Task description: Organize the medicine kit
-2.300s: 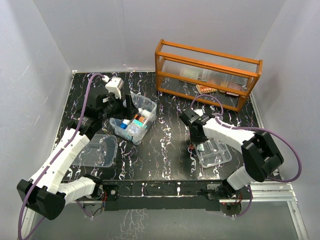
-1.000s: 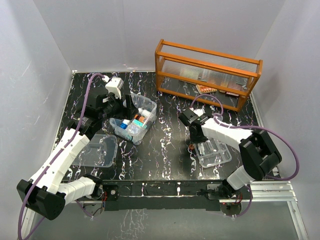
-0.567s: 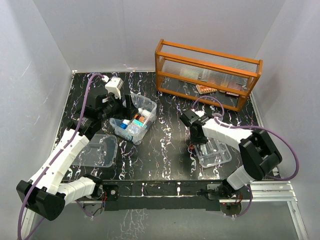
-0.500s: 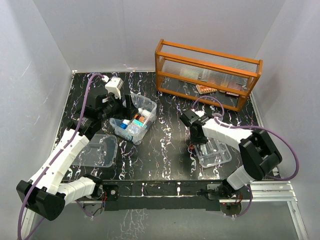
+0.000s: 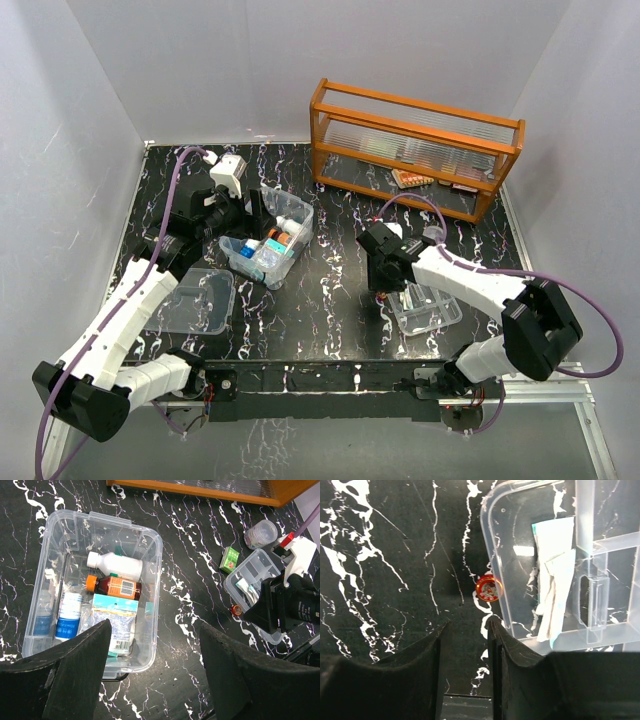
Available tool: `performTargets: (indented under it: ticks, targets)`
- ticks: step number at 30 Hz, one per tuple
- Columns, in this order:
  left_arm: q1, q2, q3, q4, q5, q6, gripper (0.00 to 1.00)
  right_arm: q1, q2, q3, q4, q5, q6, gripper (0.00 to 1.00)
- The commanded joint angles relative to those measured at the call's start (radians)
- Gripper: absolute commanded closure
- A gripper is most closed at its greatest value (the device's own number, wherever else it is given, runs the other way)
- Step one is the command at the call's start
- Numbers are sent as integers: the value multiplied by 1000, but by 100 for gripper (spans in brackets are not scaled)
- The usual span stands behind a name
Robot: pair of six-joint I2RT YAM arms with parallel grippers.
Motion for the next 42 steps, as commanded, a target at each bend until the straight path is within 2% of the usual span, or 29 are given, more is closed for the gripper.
performTargets:
  ticks: [1, 17, 24, 31, 36, 42]
  targets:
    - [1, -21, 3, 11, 0, 13, 30, 26, 3, -18, 76, -11, 37, 67]
    - [1, -16, 14, 3, -4, 16, 30, 44, 100, -53, 107, 142, 145, 62]
    - [1, -10, 16, 5, 1, 17, 30, 44, 130, -66, 128, 147, 159, 55]
    - [1, -13, 16, 0, -2, 17, 30, 43, 143, -86, 187, 136, 171, 53]
    - [1, -16, 17, -1, -1, 17, 30, 44, 142, -118, 234, 144, 197, 56]
    - [2, -20, 17, -5, -3, 17, 30, 44, 134, -135, 236, 180, 207, 68]
